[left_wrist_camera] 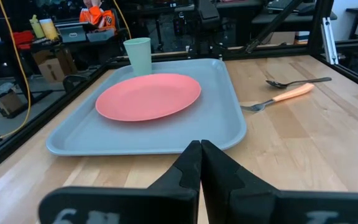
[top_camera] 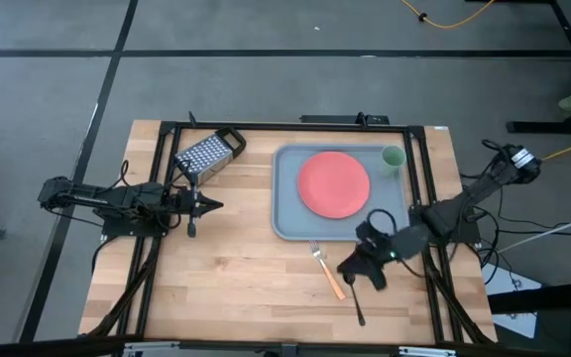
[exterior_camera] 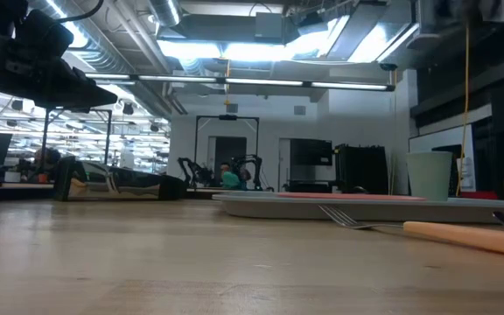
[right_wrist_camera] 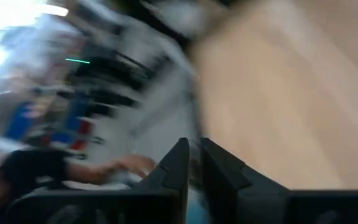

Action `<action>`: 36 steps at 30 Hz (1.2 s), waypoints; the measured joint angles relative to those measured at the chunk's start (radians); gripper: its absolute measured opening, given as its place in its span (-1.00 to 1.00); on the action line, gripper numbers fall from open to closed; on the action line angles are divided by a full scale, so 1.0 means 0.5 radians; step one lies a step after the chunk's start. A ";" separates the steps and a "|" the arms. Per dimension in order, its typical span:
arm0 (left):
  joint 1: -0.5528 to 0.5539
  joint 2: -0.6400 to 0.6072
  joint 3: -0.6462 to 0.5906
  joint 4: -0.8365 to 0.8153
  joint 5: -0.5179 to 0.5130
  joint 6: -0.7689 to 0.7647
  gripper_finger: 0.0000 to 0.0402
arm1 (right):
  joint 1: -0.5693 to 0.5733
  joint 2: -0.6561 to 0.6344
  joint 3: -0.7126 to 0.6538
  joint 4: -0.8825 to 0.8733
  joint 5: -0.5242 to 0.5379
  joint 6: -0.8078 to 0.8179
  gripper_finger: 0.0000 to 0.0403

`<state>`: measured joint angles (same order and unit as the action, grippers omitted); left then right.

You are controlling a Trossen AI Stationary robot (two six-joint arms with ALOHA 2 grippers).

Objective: Pick and place plate/cup/fork/spoon on tray
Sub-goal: Put the orange fork on the gray serving tray to the right side of the pink plate

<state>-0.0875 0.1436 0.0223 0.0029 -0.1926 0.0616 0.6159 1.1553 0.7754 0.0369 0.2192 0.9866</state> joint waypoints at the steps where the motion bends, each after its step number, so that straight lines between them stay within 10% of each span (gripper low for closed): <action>1: 0.001 0.000 0.000 0.000 0.000 0.000 -1.00 | 0.050 0.030 0.029 0.167 0.043 -0.145 -0.78; 9: 0.001 0.000 0.000 0.000 0.000 0.000 -1.00 | 0.296 0.412 0.547 -0.204 0.683 -0.089 -0.78; 20: 0.000 0.000 0.000 0.000 0.000 0.000 -1.00 | 0.261 1.234 1.439 -2.130 0.483 1.199 -0.78; 36: 0.000 0.000 0.000 0.000 0.000 -0.001 -1.00 | 0.052 1.664 1.454 -2.007 0.317 1.308 -0.78</action>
<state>-0.0874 0.1436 0.0223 0.0029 -0.1926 0.0613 0.6419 1.9873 1.5024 -0.9665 0.3777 1.6405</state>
